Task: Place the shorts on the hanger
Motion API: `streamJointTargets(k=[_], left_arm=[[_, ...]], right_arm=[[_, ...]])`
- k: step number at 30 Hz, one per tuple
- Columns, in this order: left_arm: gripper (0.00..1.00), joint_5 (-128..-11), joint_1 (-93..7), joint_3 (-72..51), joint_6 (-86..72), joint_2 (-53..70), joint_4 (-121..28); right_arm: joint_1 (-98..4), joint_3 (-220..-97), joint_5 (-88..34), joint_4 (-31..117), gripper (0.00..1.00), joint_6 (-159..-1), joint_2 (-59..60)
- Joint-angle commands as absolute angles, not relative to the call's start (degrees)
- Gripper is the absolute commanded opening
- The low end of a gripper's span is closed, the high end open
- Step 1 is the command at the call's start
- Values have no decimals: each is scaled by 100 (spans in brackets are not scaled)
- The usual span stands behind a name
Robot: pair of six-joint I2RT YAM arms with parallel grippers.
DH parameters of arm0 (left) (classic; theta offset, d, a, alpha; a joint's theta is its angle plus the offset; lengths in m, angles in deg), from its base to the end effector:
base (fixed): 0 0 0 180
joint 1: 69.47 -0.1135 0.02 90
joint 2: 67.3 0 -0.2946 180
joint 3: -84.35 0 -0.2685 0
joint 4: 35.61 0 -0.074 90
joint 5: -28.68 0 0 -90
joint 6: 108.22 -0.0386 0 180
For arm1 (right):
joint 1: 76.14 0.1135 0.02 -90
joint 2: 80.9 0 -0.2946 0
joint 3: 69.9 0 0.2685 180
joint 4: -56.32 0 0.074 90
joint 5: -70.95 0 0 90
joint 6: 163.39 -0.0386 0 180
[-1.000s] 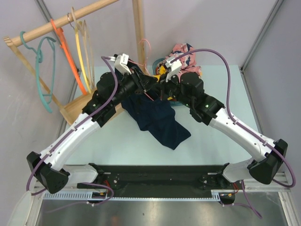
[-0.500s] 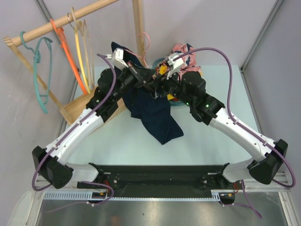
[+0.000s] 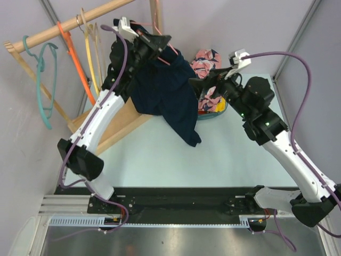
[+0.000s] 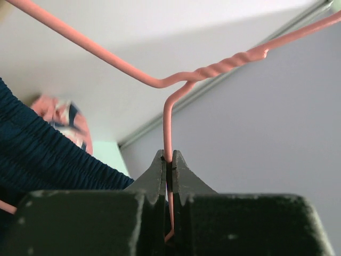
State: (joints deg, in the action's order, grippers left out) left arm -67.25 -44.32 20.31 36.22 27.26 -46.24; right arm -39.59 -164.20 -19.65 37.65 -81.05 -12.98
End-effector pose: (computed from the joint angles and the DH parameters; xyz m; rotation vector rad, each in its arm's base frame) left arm 0.3638 -0.1752 0.5261 -0.2874 1.4697 -1.2152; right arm 0.2097 0.1560 0.5209 -0.3746 1.4191 0.6392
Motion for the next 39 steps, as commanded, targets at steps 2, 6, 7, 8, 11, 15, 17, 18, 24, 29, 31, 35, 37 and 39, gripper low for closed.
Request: streamJointTargets(k=[2, 6, 7, 8, 11, 15, 17, 18, 24, 29, 31, 35, 37, 39], left_arm=[[0, -6932, -4705, 3476, 3461, 3323, -3938], [0, -6976, -4855, 3855, 3478, 3693, -3859], [0, -6958, -4916, 3933, 3478, 3737, -3815], [0, -6958, -4943, 3960, 3522, 3816, -3798], [0, -6976, -5092, 4092, 3522, 3974, -3789], [1, -6976, -5276, 4224, 3487, 4167, -3780], [0, -6950, -5321, 4321, 3496, 4229, -3797], [0, -6923, -5364, 4338, 3487, 4290, -3771], [0, -6853, -5505, 4382, 3452, 4458, -3762], [1, -6739, -5584, 4339, 3452, 4563, -3850], [3, -6704, -5611, 4330, 3461, 4581, -3885], [4, -6607, -5629, 4330, 3461, 4599, -3999], [7, -6554, -5646, 4303, 3478, 4572, -4070], [9, -6484, -5655, 4233, 3531, 4529, -4122]], right_arm=[[-4239, -16534, -1948, 3611, 100, -8024, -1604], [-4388, -16534, -2036, 3488, 100, -8086, -1700], [-4406, -16534, -2071, 3471, 100, -8068, -1718], [-4432, -16534, -2080, 3453, 100, -8051, -1736], [-4494, -16534, -2089, 3418, 100, -7954, -1797], [-4573, -16534, -2124, 3374, 100, -7963, -1824], [-4582, -16534, -2142, 3356, 99, -7980, -1797], [-4599, -16534, -2159, 3356, 100, -7989, -1789], [-4635, -16534, -2195, 3347, 100, -8033, -1709], [-4652, -16534, -2247, 3347, 100, -8059, -1666], [-4661, -16535, -2256, 3339, 100, -8059, -1657], [-4679, -16534, -2300, 3312, 100, -8077, -1639], [-4687, -16534, -2300, 3312, 100, -8086, -1639], [-4696, -16534, -2309, 3312, 100, -8094, -1630]])
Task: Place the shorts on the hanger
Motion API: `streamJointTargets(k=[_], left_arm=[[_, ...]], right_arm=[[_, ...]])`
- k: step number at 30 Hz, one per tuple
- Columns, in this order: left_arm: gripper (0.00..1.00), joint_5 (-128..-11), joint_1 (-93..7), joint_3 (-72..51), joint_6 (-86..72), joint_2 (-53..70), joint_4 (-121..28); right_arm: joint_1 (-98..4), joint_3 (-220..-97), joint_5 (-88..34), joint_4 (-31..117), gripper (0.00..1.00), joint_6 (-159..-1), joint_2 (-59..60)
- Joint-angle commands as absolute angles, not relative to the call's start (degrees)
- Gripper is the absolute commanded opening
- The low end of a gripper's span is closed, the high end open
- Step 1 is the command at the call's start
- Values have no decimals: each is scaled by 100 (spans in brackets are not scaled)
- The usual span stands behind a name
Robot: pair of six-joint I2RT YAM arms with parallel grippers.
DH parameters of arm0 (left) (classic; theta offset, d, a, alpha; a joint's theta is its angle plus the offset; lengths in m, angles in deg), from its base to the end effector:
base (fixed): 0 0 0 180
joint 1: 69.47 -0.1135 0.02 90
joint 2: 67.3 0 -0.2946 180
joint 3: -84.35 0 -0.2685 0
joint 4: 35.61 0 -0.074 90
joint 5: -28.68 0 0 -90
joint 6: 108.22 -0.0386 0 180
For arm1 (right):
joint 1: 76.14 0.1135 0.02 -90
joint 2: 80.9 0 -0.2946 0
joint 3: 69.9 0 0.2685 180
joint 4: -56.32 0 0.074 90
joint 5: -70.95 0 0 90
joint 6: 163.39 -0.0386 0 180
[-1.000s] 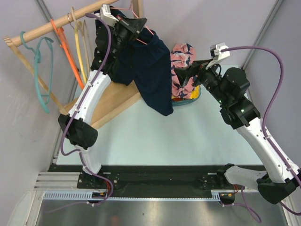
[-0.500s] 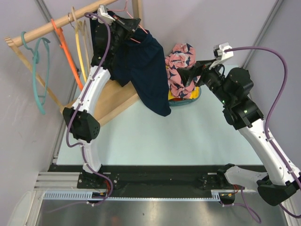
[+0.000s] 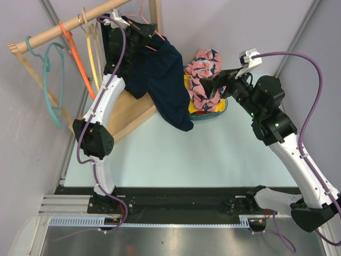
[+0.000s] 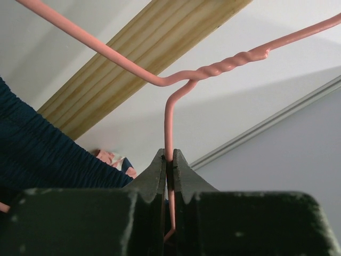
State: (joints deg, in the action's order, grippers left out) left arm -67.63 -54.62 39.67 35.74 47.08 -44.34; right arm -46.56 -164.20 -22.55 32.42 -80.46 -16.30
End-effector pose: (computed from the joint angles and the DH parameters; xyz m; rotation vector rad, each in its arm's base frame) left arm 0.4843 -0.1328 0.5016 -0.3894 1.3905 -1.0745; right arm 0.2065 0.1199 0.5240 -0.3412 1.4555 0.5632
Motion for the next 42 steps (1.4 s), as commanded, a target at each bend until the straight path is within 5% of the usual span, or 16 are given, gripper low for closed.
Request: streamJointTargets(k=[1, 13, 16, 20, 35, 42], left_arm=[[8, -6466, -5655, 4207, 3566, 4511, -4166], [5, -6141, -5725, 4224, 3768, 4484, -4491], [12, -6141, -5734, 4172, 3786, 4467, -4571], [42, -6158, -5734, 4110, 3751, 4362, -4475], [93, -6352, -5708, 2555, 3215, 3070, -4316], [100, -6352, -5523, 2168, 2635, 2806, -4553]], right_arm=[[-4696, -16543, -2318, 3312, 100, -8103, -1639], [-4775, -16543, -2370, 3216, 100, -8138, -1630], [-4784, -16534, -2405, 3242, 100, -8147, -1621], [-4793, -16535, -2432, 3242, 100, -8165, -1621], [-4784, -16534, -2502, 3163, 100, -8296, -1771], [-4793, -16534, -2520, 3049, 100, -8288, -1824]])
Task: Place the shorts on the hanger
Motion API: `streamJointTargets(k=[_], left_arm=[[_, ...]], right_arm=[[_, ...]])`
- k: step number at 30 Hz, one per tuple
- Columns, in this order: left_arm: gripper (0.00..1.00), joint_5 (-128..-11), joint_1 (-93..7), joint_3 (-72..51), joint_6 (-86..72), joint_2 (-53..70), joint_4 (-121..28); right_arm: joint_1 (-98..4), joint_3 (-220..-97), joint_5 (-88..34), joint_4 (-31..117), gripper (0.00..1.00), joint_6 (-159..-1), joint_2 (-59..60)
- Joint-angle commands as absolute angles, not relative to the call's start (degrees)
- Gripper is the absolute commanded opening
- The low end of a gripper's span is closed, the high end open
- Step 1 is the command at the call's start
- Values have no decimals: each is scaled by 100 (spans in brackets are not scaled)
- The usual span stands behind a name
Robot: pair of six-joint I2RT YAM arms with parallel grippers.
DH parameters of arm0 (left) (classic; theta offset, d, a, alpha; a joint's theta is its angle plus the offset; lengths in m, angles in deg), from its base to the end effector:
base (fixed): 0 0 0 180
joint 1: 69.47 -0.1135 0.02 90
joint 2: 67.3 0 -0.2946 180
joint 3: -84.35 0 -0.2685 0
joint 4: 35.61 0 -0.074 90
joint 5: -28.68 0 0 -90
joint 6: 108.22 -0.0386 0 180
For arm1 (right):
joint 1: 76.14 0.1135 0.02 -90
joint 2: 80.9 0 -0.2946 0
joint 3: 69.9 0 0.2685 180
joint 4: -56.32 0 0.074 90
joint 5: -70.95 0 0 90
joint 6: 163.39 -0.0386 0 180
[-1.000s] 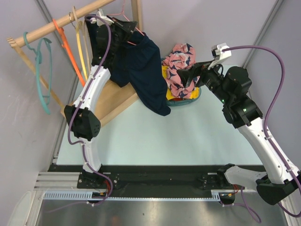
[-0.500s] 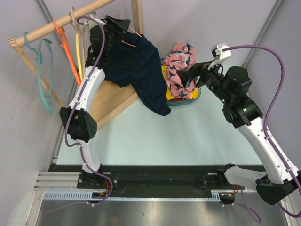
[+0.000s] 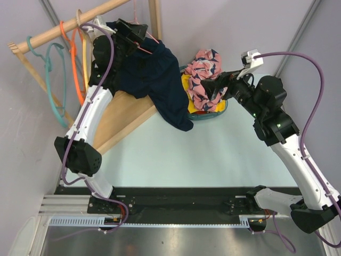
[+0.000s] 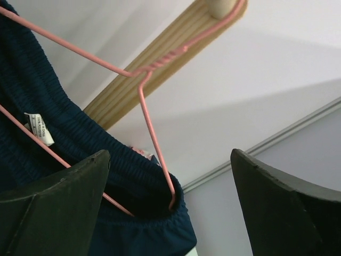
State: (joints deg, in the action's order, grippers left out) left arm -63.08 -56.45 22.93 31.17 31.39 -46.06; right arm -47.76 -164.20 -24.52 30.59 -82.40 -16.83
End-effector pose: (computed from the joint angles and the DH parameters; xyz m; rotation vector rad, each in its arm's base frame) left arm 0.4168 -0.0976 0.5145 -0.4335 1.4051 -0.9181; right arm 0.2052 0.1151 0.5224 -0.3330 1.4847 0.5957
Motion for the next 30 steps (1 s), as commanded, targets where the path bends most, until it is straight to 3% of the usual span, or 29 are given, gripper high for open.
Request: streamJointTargets(k=[1, 8, 21, 25, 30], left_arm=[[100, -6334, -5514, 2150, 2600, 2788, -4632], [100, -6431, -5304, 1834, 1907, 2551, -5001], [100, -6316, -4478, -55, -246, 811, -5458], [100, -6729, -3838, 163, -1546, 635, -6789], [100, -7063, -3396, 1436, -2928, 1266, -9173]], right_arm=[[-4793, -16534, -2511, 3031, 100, -8279, -1841], [-4802, -16508, -2493, 2899, 100, -8200, -1911], [-4828, -16095, -2414, 2557, 100, -8112, -2307], [-4837, -15937, -2388, 2311, 100, -7858, -2404], [-4907, -15700, -2641, 1863, 100, -7567, -2456]])
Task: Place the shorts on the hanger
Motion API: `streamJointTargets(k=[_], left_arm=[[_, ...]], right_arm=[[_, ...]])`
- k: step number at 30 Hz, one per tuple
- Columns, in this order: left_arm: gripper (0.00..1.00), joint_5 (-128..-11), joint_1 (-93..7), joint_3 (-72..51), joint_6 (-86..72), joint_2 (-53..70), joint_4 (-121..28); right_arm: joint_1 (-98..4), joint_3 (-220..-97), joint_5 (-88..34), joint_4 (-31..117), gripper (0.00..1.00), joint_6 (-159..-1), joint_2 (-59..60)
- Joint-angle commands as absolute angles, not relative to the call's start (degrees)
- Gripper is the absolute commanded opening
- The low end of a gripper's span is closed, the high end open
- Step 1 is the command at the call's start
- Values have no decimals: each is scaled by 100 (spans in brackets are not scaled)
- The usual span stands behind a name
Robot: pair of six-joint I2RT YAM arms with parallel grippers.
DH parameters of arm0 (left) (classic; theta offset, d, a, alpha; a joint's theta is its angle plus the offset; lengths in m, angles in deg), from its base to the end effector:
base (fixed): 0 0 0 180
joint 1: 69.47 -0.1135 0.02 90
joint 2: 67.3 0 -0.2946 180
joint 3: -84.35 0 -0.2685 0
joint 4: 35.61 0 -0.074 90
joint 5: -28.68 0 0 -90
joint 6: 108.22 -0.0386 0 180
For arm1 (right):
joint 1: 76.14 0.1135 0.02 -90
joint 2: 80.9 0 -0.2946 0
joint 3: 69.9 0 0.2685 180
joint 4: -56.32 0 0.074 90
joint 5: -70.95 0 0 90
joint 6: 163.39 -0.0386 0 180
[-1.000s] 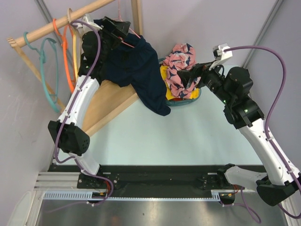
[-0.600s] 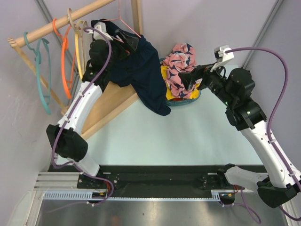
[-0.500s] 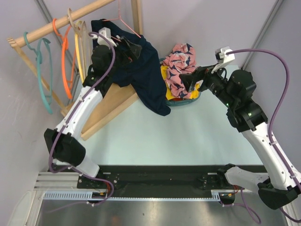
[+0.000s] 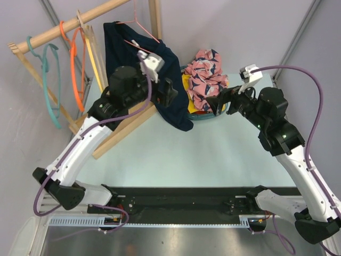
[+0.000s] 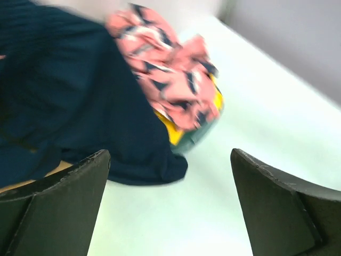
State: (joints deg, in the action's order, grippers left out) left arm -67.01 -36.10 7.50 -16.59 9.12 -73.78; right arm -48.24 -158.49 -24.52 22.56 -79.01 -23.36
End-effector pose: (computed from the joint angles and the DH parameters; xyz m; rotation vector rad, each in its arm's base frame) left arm 0.2491 -0.1687 0.4983 0.5621 1.7100 -0.5276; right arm 0.1788 0.0988 0.4952 -0.3906 1.5966 0.5267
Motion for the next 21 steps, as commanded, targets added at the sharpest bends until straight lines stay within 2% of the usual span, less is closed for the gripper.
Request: streamJointTargets(k=[1, 7, 14, 21], left_arm=[[100, -7029, -3396, 1542, -2964, 1302, -9638], [100, -7380, -3405, 1492, -3702, 1023, -10573], [100, -7372, -3405, -326, -3650, -6, -9915], [100, -6985, -3405, -733, -3729, -446, -9713]], right_arm=[[-4942, -15621, -2730, 1801, 100, -7524, -2491], [-5223, -14892, -3126, 1529, 100, -7119, -2842], [-5575, -14232, -3372, 1467, 100, -7066, -3379], [-5909, -14091, -3495, 1335, 100, -7066, -3713]])
